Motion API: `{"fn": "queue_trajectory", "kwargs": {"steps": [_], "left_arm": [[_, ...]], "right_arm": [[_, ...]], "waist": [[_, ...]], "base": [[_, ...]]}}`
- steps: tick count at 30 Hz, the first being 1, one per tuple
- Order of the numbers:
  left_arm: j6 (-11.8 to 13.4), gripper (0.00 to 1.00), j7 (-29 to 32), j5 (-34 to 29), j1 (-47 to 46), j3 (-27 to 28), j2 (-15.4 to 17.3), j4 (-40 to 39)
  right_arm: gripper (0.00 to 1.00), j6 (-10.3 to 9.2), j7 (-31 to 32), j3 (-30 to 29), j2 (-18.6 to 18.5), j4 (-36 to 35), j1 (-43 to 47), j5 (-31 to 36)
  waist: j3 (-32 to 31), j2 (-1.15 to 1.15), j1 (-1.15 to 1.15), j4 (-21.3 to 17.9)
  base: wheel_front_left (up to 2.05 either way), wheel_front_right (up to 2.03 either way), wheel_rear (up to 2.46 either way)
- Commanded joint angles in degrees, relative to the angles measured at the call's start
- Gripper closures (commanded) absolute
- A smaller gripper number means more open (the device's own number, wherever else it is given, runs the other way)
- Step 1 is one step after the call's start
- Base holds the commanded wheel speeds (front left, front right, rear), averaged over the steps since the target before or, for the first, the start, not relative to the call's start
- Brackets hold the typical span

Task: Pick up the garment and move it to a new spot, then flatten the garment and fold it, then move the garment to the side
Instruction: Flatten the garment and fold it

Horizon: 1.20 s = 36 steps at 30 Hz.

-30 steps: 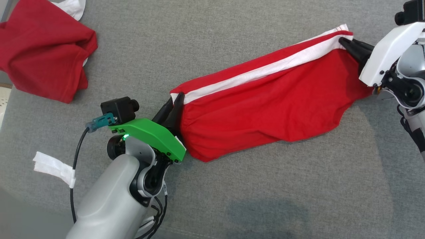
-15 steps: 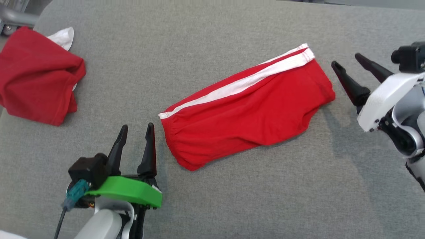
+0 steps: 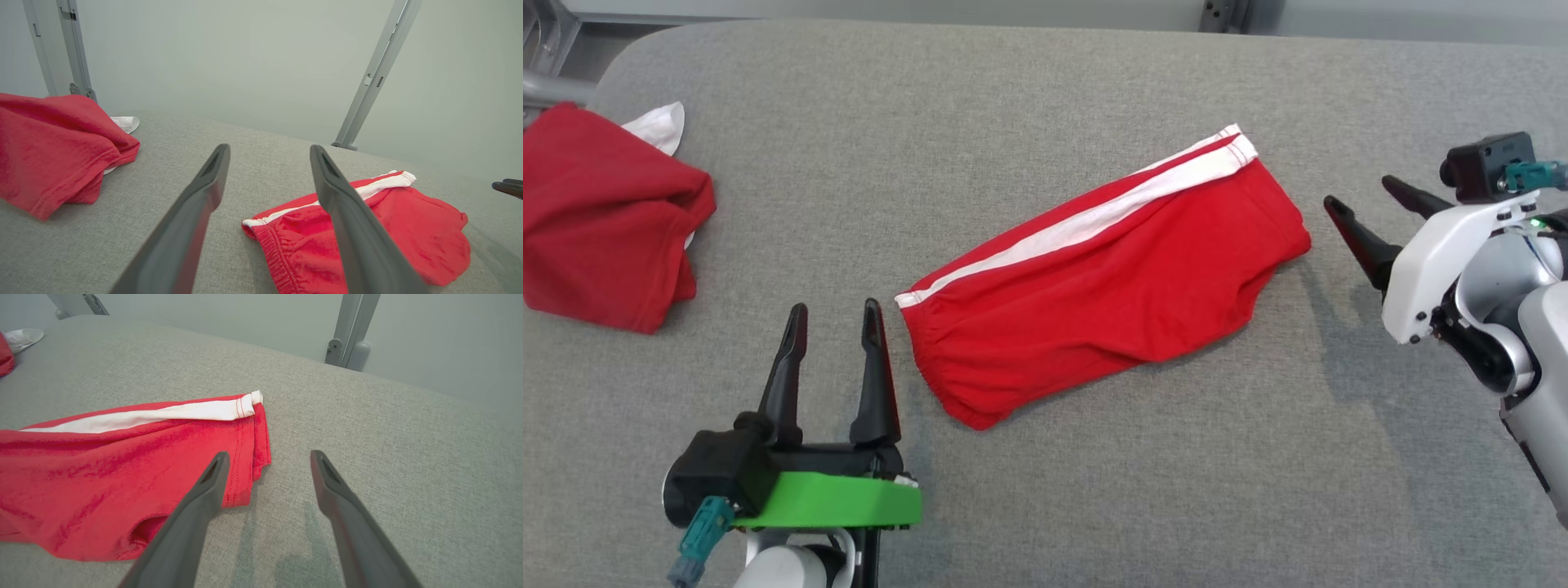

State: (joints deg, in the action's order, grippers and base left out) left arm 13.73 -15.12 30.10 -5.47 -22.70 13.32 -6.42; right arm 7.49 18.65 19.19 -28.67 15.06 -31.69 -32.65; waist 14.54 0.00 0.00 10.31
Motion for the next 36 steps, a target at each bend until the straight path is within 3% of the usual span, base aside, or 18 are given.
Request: {"fn": "queue_trajectory", "kwargs": {"steps": [1,8,14,21,33,34,35,36], "left_arm": [[-0.8,0.00,0.0,-1.7,-1.5,0.4,-0.9,0.4],[-4.9,0.00,0.0,-5.2,-2.5,2.5,-6.3,3.4],[-7.4,0.00,0.0,-7.1,-1.1,4.7,-8.9,5.0],[-9.4,0.00,0.0,-8.5,-0.4,6.5,-10.0,6.1],[-11.2,0.00,0.0,-9.7,-1.8,6.9,-10.4,7.4],[-11.1,0.00,0.0,-9.7,-1.8,6.9,-10.4,7.4],[-11.0,0.00,0.0,-9.6,-1.8,7.0,-10.4,7.5],[-10.9,0.00,0.0,-9.5,-1.8,7.0,-10.4,7.5]], "right_arm": [[0.00,0.00,0.8,-0.4,0.5,1.2,-1.4,0.6],[0.00,0.00,3.4,-2.3,2.7,8.6,-6.7,4.1],[0.00,0.00,3.7,-4.3,5.0,15.0,-8.2,6.6],[0.00,0.00,4.2,-5.1,7.6,20.4,-7.8,8.3],[0.00,-0.12,5.9,-6.2,8.8,23.6,-7.7,9.8],[0.09,-0.11,6.3,-5.7,9.3,23.6,-7.6,9.3],[0.29,-0.10,6.2,-5.5,9.8,23.4,-7.5,8.6],[1.00,-0.05,6.5,-5.3,10.4,23.3,-7.4,7.6]], "waist": [[4.6,0.00,0.00,4.5],[8.5,0.00,0.00,9.5],[8.9,0.00,0.00,11.3],[8.8,0.00,0.00,10.5],[9.3,0.00,0.00,7.7],[9.3,0.00,0.00,7.5],[9.3,0.00,0.00,7.3],[9.3,0.00,0.00,7.1]], "base": [[0.00,0.00,0.00],[0.00,0.00,0.00],[0.00,0.00,0.00],[0.00,0.00,0.00],[0.00,0.00,0.00],[0.00,0.00,0.00],[0.00,0.00,0.00],[0.00,0.00,0.00]]}}
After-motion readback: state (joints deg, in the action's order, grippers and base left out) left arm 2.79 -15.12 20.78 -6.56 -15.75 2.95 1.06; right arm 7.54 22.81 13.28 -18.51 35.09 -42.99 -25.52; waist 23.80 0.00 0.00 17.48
